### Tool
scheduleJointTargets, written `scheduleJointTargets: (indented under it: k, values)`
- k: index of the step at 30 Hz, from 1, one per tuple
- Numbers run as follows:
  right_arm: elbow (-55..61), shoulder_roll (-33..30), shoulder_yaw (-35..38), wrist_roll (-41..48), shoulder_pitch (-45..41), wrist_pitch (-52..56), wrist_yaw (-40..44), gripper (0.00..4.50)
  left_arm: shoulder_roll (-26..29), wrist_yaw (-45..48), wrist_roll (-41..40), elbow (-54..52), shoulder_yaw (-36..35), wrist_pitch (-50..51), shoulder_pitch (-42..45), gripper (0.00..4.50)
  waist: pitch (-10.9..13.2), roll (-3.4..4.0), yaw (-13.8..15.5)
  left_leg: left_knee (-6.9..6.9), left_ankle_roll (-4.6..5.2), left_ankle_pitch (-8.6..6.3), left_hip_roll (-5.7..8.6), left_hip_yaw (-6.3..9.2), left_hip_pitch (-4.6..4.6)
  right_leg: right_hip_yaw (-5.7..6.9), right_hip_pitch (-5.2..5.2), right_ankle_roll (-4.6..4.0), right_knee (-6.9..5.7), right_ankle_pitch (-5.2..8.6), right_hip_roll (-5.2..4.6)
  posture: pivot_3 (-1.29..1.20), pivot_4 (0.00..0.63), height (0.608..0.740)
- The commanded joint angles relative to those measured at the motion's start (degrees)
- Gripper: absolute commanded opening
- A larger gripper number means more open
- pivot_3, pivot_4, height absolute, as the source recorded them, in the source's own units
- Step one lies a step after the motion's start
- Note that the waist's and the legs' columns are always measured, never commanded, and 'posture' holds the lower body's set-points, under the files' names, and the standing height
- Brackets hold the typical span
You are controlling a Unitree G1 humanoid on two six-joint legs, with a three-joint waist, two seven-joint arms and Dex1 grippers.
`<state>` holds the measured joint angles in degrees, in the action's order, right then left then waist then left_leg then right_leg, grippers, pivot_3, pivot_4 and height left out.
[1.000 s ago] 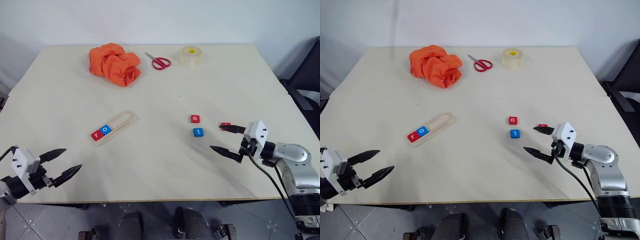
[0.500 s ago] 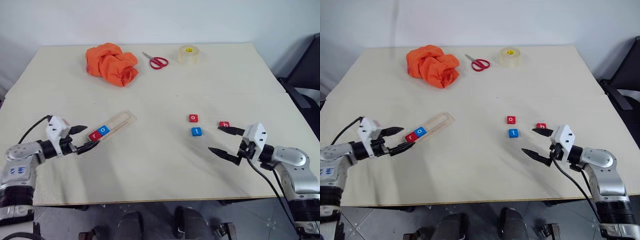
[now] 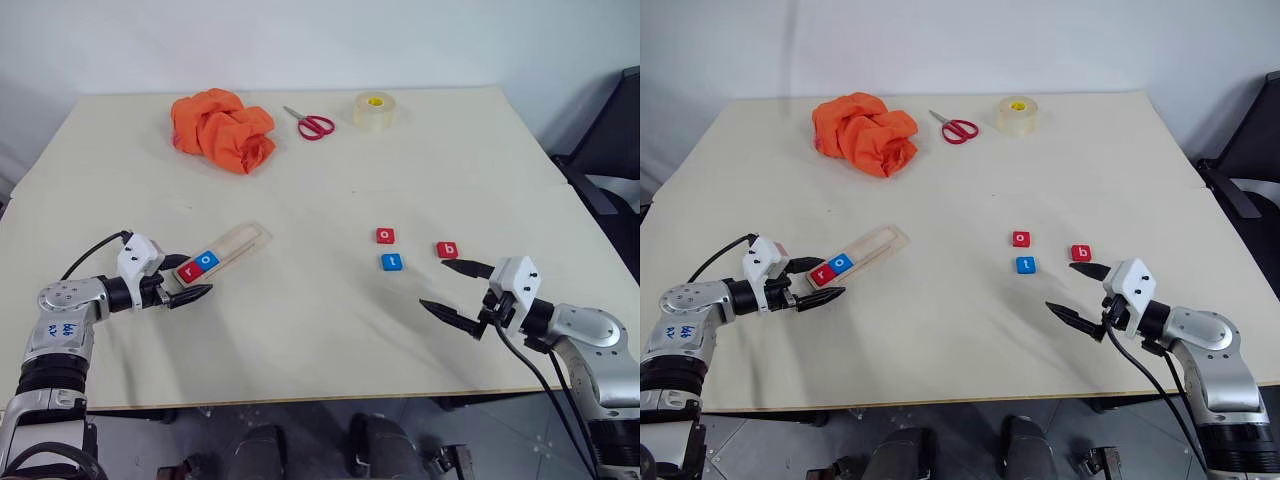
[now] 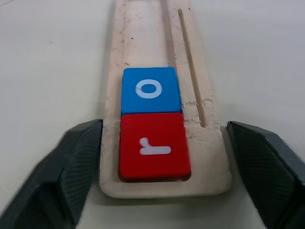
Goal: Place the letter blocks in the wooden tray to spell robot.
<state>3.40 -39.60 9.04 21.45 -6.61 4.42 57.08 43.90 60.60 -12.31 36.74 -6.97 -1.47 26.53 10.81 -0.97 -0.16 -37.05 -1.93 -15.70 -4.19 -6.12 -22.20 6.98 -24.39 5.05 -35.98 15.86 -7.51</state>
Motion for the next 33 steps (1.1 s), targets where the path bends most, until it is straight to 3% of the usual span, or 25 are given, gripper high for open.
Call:
scheduleJointTargets:
  k: [1,6,13,23,33]
  values:
    - [2.4,-0.8,1.2,0.7,-0.6,0.2,-0.3,4.5,0.7,0.2,2.3,1.3,1.4,-0.1,-1.2,3.39,0.0,0.0,0.0,-0.01,0.0,0.0,-0.01,0.0,0.01,0.0,0.0,-0.01,0.0,-0.01,0.01,0.0,0.15,0.74]
    - [2.1,-0.8,0.6,0.4,-1.8,0.5,-0.4,4.5,0.3,0.8,1.4,0.4,1.1,-0.2,-1.1,3.39,0.0,0.0,0.0,-0.02,0.01,0.0,-0.01,-0.03,0.0,-0.04,0.0,-0.01,0.0,-0.03,0.01,0.0,0.15,0.74]
    - [1.3,-0.8,0.2,-0.1,-3.4,0.5,-0.3,4.5,-2.0,4.9,-2.3,-10.5,1.5,-1.8,-1.9,3.39,0.0,-0.01,0.2,-0.05,0.04,-0.02,0.0,-0.07,-0.08,-0.07,-0.03,0.0,0.04,-0.04,0.01,0.0,0.15,0.74]
    - [2.7,-1.8,1.4,0.0,-1.7,1.1,-0.1,4.5,-5.0,10.1,-1.1,-21.5,9.2,1.1,-0.1,3.39,0.0,-0.05,0.1,-0.11,0.07,-0.04,0.0,-0.09,-0.15,-0.09,-0.07,0.03,0.07,-0.07,0.03,0.0,0.15,0.74]
    - [6.1,-4.0,4.0,1.2,3.9,1.8,0.2,4.5,-10.2,11.2,1.4,-22.2,16.4,0.5,4.7,3.39,0.0,-0.07,0.1,-0.17,0.07,-0.04,0.03,-0.11,-0.15,-0.17,-0.07,0.08,0.1,-0.1,0.04,0.0,0.15,0.74]
